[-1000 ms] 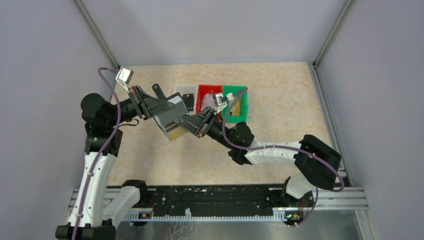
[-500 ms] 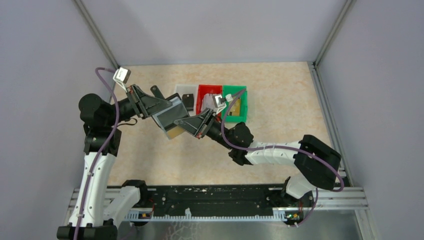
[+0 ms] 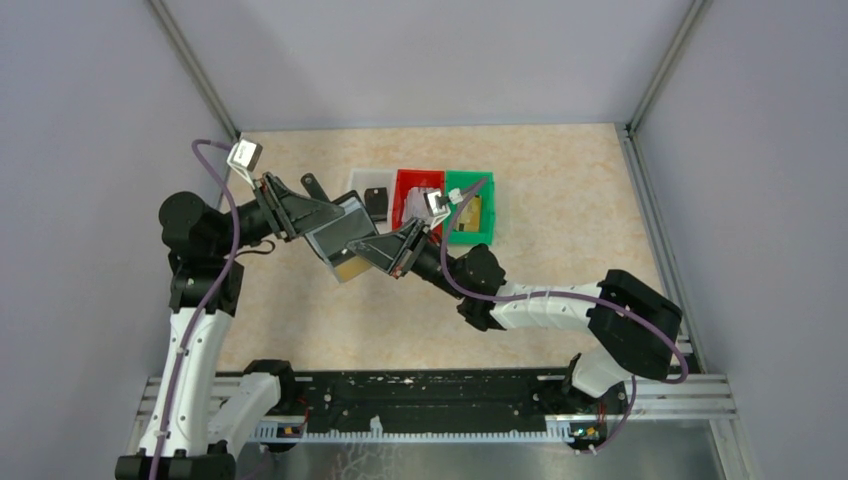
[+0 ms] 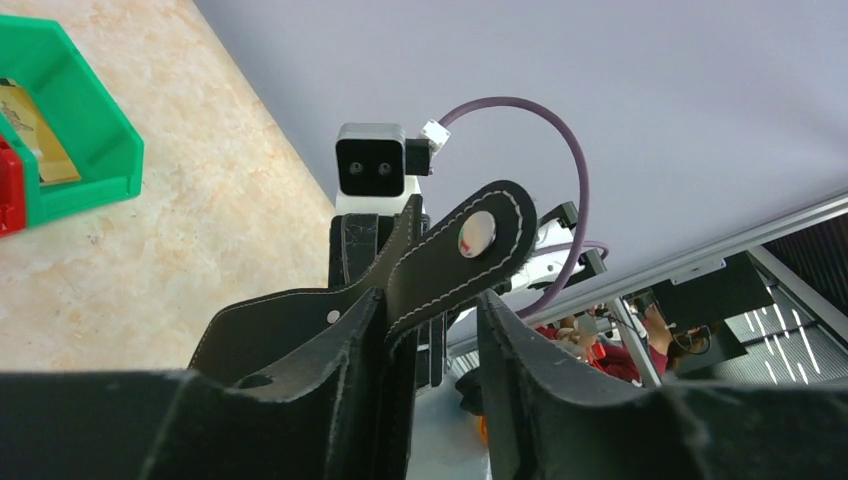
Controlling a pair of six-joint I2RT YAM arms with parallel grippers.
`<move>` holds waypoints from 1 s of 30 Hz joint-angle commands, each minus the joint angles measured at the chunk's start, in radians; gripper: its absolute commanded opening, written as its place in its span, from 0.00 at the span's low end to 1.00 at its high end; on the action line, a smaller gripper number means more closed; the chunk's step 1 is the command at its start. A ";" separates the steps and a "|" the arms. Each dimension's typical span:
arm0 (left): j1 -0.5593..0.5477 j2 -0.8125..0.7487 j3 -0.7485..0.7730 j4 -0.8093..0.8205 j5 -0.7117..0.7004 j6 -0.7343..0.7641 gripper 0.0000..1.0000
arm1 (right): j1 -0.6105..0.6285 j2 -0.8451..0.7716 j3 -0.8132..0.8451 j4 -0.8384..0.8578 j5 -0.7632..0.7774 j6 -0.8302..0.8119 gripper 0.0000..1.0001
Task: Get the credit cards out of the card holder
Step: Remove the credit card from the card holder.
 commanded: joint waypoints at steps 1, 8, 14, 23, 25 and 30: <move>0.001 -0.029 0.000 0.039 0.037 -0.006 0.45 | 0.006 -0.024 0.020 0.020 0.026 -0.014 0.00; 0.001 -0.044 -0.004 0.026 0.047 0.026 0.34 | 0.007 -0.030 0.022 0.009 0.030 -0.019 0.00; 0.001 -0.046 0.018 -0.065 0.010 0.107 0.27 | 0.006 -0.037 0.017 0.008 0.036 -0.020 0.00; 0.001 -0.009 0.058 -0.145 -0.021 0.173 0.02 | 0.006 -0.053 0.012 0.010 0.031 -0.032 0.00; 0.001 -0.002 0.077 -0.171 -0.031 0.203 0.00 | 0.006 -0.056 0.010 0.011 0.022 -0.031 0.00; 0.004 0.017 0.124 -0.236 -0.056 0.270 0.00 | 0.007 -0.067 0.004 -0.006 0.019 -0.038 0.00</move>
